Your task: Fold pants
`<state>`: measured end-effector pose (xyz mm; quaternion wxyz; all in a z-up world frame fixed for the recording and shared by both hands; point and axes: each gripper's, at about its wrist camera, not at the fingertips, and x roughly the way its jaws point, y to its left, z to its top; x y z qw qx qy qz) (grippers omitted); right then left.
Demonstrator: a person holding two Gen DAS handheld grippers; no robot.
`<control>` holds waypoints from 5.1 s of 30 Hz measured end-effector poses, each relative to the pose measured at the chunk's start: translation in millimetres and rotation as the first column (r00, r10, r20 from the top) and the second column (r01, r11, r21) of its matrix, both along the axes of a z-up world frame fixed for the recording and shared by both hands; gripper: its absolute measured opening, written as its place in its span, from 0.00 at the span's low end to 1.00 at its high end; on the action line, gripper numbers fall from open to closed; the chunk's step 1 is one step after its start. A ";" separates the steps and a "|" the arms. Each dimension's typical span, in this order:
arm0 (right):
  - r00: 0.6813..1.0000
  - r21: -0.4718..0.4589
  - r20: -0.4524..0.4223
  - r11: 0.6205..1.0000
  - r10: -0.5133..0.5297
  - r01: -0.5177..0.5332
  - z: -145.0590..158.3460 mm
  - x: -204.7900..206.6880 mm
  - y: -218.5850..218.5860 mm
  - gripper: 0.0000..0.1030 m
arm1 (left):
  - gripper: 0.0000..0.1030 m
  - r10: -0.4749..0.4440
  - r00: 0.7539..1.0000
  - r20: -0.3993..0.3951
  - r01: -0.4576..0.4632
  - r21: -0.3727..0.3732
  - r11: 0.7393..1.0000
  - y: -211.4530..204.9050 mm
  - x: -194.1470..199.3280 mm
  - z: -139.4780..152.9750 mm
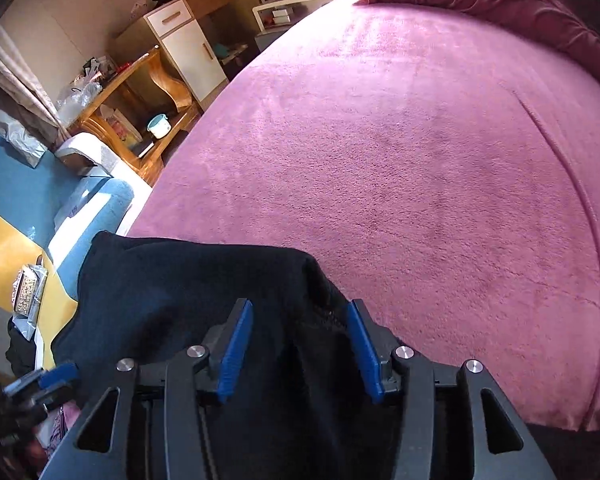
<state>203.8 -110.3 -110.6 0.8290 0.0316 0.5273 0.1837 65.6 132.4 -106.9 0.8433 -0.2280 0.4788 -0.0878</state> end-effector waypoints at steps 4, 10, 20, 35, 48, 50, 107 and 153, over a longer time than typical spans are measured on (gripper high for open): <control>0.999 0.011 0.034 1.000 0.001 -0.001 10.7 -44.8 -2.5 0.49 | 0.50 0.223 0.974 -0.036 -0.223 -0.010 0.975 78.9 -25.4 10.1; 1.000 0.043 0.020 0.999 0.001 -0.002 -2.5 -106.7 0.1 0.49 | 0.48 0.405 0.901 -0.158 -0.427 -0.151 0.892 151.1 -55.1 -12.8; 0.998 0.062 -0.027 0.996 -0.063 0.065 -28.1 -157.2 -5.9 0.49 | 0.17 0.346 0.923 -0.167 -0.365 -0.096 0.926 118.7 -38.3 -31.6; 0.996 -0.056 0.019 0.994 -0.091 0.092 -46.4 -174.2 -0.6 0.49 | 0.14 0.312 0.940 -0.136 -0.281 0.211 0.936 99.5 -23.9 -30.1; 0.975 0.007 0.032 0.976 -0.218 0.218 -21.7 -192.0 -47.0 0.49 | 0.25 0.151 0.981 0.121 -0.179 0.268 0.947 31.2 -34.2 40.2; 0.974 -0.038 0.035 0.974 -0.224 0.225 -21.4 -197.5 -50.8 0.49 | 0.25 0.065 0.994 0.090 -0.086 0.260 0.962 2.3 -26.8 29.1; 0.342 0.263 -0.120 0.302 -0.932 0.916 -30.9 -350.7 -403.0 0.38 | 0.25 -0.254 0.967 0.003 0.241 0.300 0.923 -118.3 -19.5 -9.6; 0.266 0.465 -0.164 0.164 -0.950 0.870 -23.3 -340.1 -471.8 0.17 | 0.26 -0.401 0.916 -0.021 0.379 0.377 0.845 -191.9 -18.1 -3.5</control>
